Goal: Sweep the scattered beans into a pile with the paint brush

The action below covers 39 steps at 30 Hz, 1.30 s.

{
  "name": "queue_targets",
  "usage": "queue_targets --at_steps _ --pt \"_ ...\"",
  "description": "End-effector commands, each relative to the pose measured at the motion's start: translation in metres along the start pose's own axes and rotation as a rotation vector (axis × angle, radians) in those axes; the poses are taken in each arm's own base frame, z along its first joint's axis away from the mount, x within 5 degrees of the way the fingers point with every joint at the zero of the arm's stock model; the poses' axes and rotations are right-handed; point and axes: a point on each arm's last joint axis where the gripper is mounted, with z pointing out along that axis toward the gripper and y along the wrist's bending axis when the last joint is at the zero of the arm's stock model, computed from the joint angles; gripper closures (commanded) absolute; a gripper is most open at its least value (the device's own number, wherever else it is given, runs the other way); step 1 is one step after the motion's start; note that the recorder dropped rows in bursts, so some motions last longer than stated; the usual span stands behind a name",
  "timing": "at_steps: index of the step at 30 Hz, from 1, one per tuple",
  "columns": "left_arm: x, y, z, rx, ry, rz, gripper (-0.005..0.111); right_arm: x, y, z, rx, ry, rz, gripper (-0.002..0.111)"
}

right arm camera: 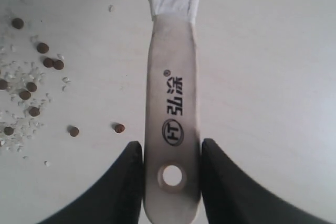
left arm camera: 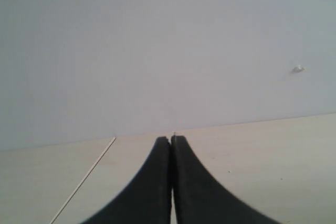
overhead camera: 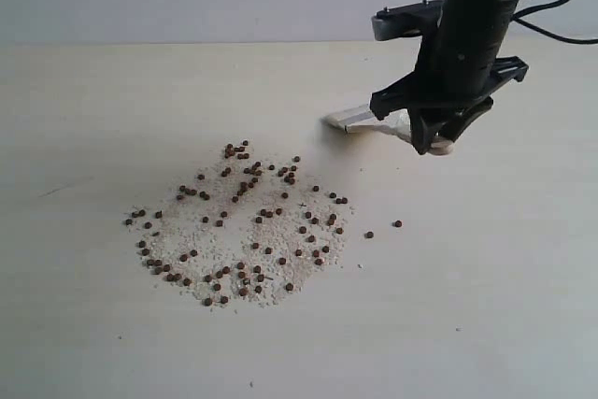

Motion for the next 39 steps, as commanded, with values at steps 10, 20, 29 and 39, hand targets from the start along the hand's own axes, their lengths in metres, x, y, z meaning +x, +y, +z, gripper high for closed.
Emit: queue_targets --at_steps 10,20,29,39 --pt "-0.016 -0.026 -0.006 0.329 -0.008 0.039 0.107 -0.002 0.004 -0.05 -0.019 -0.131 -0.053 0.108" --pt "-0.077 -0.025 0.01 0.385 -0.047 0.028 0.107 -0.001 0.005 -0.05 -0.036 -0.127 -0.047 0.108" --pt "-0.103 -0.069 0.072 0.794 0.054 0.177 0.107 -0.001 0.006 -0.05 -0.045 -0.128 -0.043 0.108" --pt "-0.046 -0.123 0.155 1.105 0.272 -0.061 0.107 -0.002 0.006 -0.05 -0.05 -0.137 -0.056 0.108"
